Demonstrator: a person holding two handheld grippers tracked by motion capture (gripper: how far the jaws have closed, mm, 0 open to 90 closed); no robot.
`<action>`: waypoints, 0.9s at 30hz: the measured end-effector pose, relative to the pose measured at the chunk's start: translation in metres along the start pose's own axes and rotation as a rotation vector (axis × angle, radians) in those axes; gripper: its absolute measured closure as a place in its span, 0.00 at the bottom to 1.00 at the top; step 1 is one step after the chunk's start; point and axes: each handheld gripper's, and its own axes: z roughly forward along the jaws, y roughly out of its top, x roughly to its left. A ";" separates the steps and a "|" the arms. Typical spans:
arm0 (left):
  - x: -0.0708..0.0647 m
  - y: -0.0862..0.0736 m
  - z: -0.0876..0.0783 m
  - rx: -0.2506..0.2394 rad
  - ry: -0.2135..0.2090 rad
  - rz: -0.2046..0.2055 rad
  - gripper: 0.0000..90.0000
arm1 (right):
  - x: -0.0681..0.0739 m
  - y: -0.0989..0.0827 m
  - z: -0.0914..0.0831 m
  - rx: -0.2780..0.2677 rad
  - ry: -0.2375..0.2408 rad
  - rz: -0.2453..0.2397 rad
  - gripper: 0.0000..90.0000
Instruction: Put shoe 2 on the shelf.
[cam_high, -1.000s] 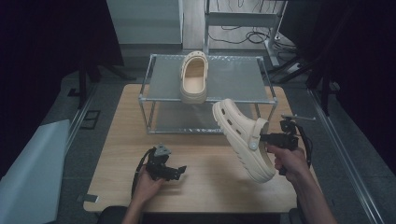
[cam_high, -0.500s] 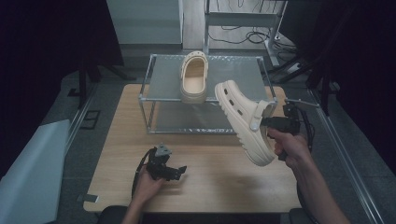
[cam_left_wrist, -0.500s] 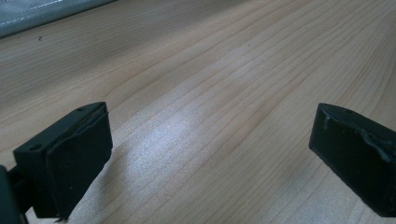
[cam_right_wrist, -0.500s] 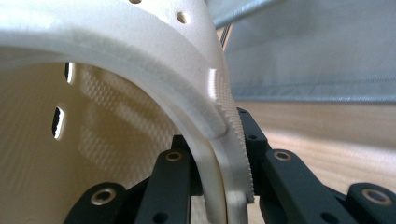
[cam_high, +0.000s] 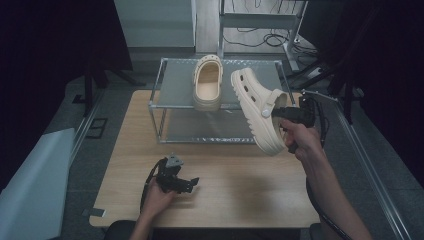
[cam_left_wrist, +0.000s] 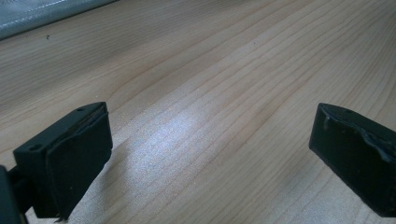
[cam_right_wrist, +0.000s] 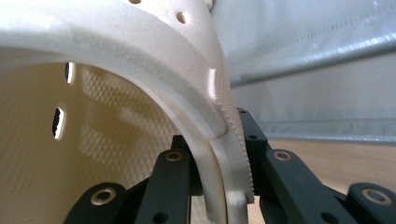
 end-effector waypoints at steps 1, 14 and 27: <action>0.000 0.000 0.000 0.000 0.000 0.000 0.00 | 0.000 0.000 0.000 0.000 0.000 0.000 0.86; 0.000 0.000 0.001 -0.001 -0.002 0.000 0.00 | 0.007 0.030 0.026 -0.092 -0.076 0.075 0.86; 0.000 0.000 0.000 -0.010 -0.010 -0.006 0.00 | 0.019 0.055 0.054 -0.157 -0.177 0.112 0.85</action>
